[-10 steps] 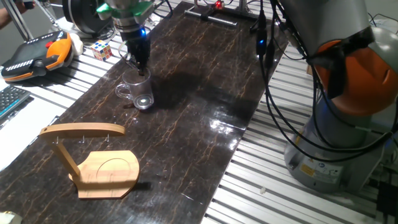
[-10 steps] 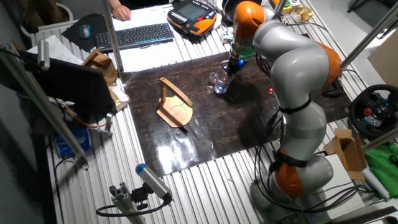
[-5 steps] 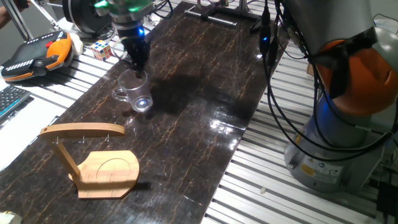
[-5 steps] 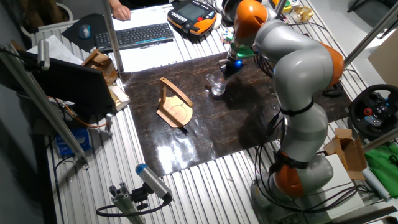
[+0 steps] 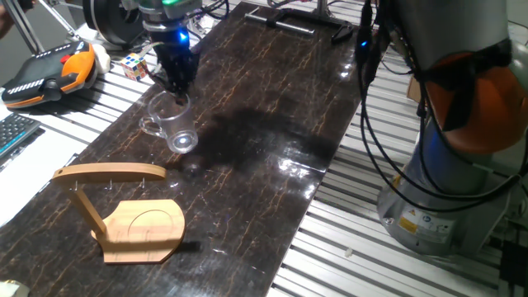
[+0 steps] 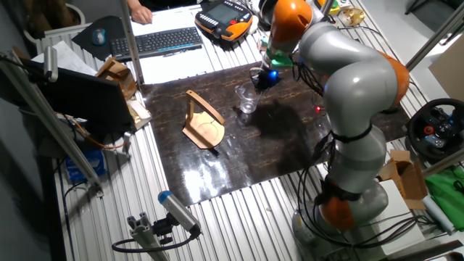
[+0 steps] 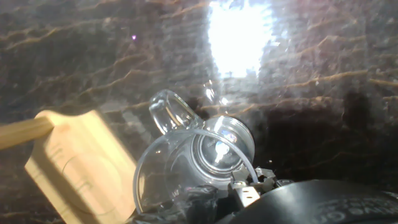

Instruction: Put the cup on the cup rack

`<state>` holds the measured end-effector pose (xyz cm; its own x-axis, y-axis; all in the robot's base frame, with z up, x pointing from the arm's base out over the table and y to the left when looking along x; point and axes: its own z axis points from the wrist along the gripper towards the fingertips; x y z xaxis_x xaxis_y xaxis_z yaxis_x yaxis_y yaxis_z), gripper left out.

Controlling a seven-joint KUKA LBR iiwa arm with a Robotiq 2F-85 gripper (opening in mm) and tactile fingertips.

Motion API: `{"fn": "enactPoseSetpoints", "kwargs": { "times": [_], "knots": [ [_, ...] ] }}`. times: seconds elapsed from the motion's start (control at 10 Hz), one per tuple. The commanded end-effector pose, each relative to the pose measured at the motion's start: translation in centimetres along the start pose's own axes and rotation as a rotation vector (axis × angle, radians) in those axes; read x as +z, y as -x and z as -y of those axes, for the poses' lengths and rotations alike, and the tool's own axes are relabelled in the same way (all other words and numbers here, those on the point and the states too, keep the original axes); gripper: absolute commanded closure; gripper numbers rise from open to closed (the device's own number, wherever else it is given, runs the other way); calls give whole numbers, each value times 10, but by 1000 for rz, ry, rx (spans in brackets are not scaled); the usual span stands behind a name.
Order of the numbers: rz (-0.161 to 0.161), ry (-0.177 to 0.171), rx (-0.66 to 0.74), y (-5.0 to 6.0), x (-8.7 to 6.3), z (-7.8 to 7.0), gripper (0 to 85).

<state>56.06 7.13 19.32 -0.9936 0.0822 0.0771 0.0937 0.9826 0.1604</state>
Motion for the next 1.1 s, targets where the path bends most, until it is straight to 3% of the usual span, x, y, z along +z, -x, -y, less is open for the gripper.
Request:
{"fn": "enactPoseSetpoints", "kwargs": {
  "times": [0.0, 0.1, 0.8, 1.0],
  "knots": [
    [10, 0, -23, -3, 1, -2, 840],
    [32, 5, -46, -6, 2, -4, 840],
    [50, 34, -151, -6, 1, -3, 840],
    [43, -22, -207, -6, 1, -3, 840]
  ]
}}
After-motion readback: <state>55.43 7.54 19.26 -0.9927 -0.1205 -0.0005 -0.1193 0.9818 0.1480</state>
